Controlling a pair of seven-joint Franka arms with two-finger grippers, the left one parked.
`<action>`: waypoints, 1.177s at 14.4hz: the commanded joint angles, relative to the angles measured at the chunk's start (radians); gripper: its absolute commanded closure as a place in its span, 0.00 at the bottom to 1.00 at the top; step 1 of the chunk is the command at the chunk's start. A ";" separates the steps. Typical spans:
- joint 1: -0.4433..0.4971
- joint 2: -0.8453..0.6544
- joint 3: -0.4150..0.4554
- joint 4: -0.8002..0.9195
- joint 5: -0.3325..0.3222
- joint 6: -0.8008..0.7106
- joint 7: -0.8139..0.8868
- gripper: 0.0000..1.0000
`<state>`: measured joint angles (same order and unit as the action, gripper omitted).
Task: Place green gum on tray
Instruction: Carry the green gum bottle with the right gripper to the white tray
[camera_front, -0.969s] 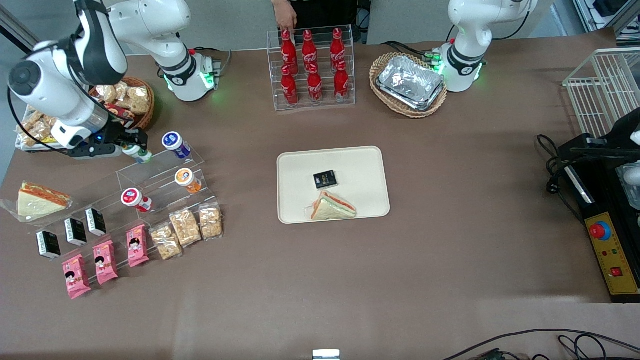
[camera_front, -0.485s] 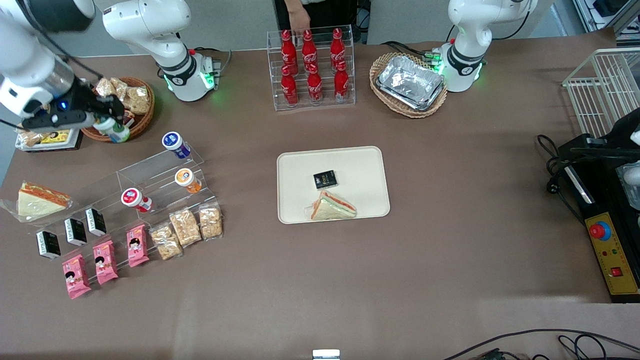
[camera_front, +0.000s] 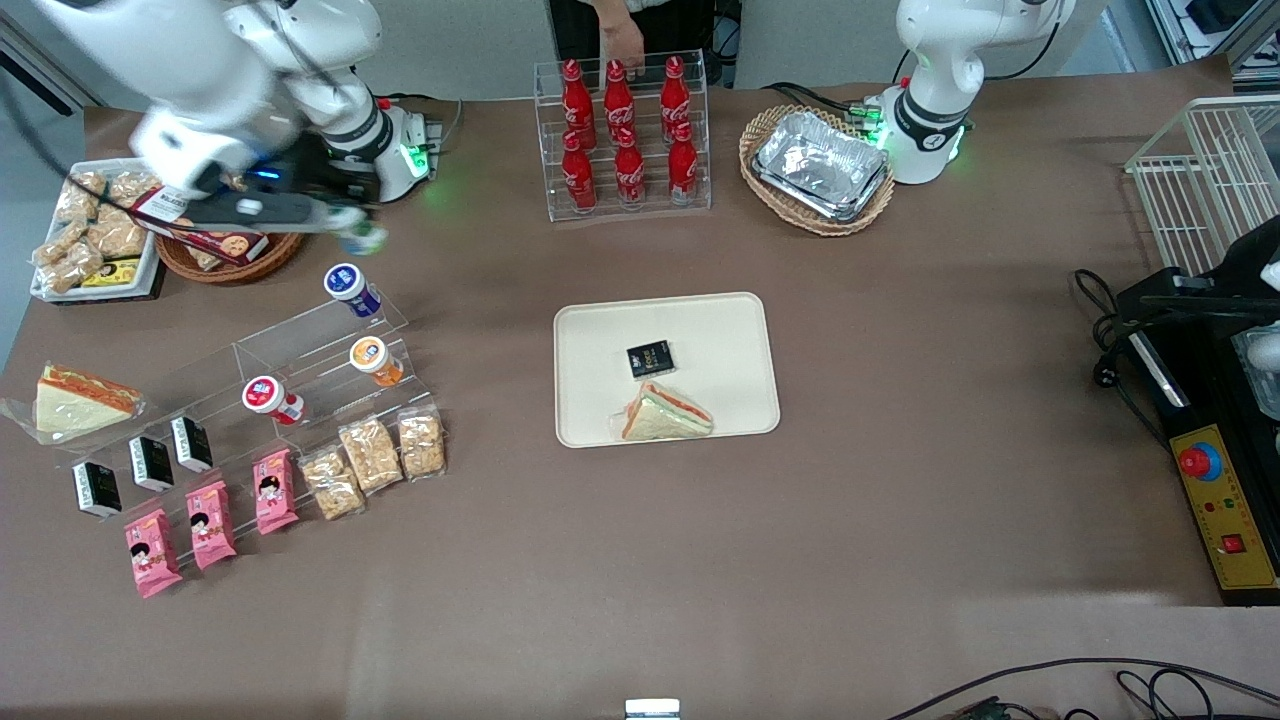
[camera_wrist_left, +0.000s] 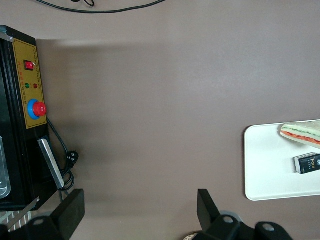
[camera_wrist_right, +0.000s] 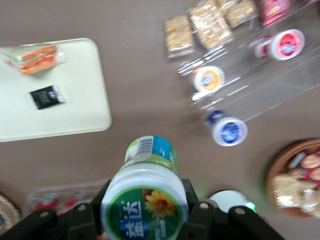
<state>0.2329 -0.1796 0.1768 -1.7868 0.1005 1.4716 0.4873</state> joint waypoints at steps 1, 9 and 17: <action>-0.009 0.170 0.114 0.054 0.059 0.146 0.180 0.62; 0.129 0.422 0.145 -0.163 0.030 0.646 0.263 0.62; 0.207 0.583 0.144 -0.247 -0.024 0.872 0.264 0.62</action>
<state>0.4283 0.3641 0.3214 -2.0305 0.1162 2.2933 0.7346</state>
